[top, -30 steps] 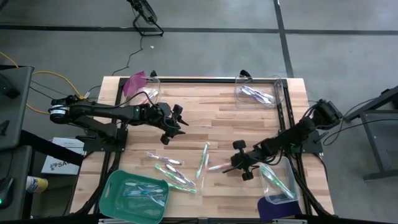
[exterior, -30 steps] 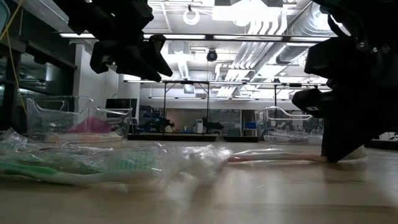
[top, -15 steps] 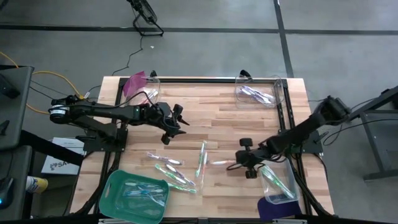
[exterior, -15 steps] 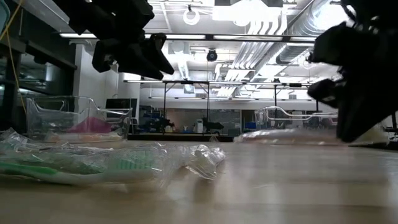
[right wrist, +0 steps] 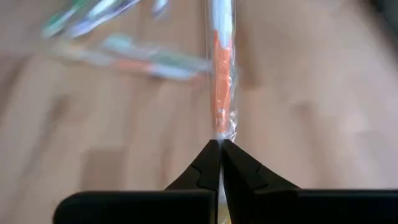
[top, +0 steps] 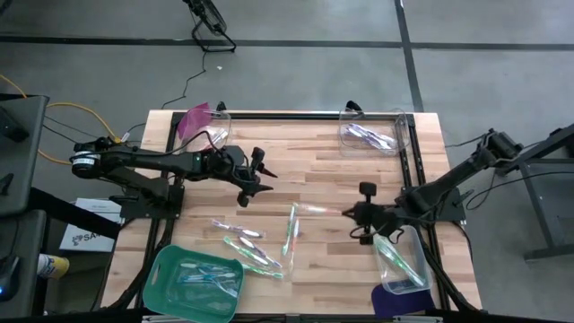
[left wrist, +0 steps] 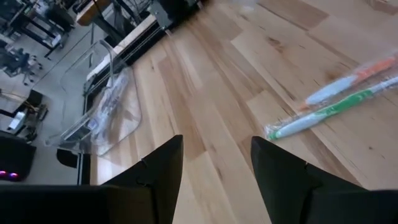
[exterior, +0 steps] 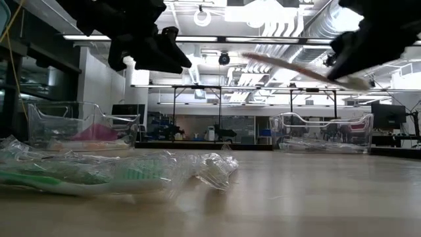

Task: Pick & Place Toothbrushes
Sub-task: Put the orange toothbrush into the left transparent bin

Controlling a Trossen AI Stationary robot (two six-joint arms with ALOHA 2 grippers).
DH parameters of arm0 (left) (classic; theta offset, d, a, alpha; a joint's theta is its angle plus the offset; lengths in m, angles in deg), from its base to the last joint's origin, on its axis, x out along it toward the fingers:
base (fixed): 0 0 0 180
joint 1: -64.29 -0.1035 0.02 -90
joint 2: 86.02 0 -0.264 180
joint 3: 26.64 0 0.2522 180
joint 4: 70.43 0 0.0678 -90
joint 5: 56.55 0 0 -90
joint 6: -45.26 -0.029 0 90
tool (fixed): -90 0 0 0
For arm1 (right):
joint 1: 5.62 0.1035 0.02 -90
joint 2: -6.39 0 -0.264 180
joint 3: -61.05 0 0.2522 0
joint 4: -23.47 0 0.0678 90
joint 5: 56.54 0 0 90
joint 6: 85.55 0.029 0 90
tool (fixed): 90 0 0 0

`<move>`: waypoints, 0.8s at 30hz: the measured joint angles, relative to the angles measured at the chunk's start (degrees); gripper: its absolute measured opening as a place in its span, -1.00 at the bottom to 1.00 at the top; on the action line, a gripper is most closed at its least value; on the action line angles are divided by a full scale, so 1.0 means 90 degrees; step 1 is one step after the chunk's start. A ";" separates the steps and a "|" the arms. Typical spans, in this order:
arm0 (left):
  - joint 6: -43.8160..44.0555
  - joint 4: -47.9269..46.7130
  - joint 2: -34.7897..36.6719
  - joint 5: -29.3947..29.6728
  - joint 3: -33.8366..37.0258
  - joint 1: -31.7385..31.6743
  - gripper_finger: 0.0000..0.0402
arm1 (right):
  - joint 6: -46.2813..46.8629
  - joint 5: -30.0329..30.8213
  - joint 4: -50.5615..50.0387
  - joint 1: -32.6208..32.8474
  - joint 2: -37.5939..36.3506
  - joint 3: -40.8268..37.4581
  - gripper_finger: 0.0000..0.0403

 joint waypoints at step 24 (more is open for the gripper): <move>0.0683 0.4740 -0.1363 -0.2721 -0.0009 0.0004 -0.09 | -0.4285 -0.1554 0.5317 -0.1361 0.0682 0.0005 -0.98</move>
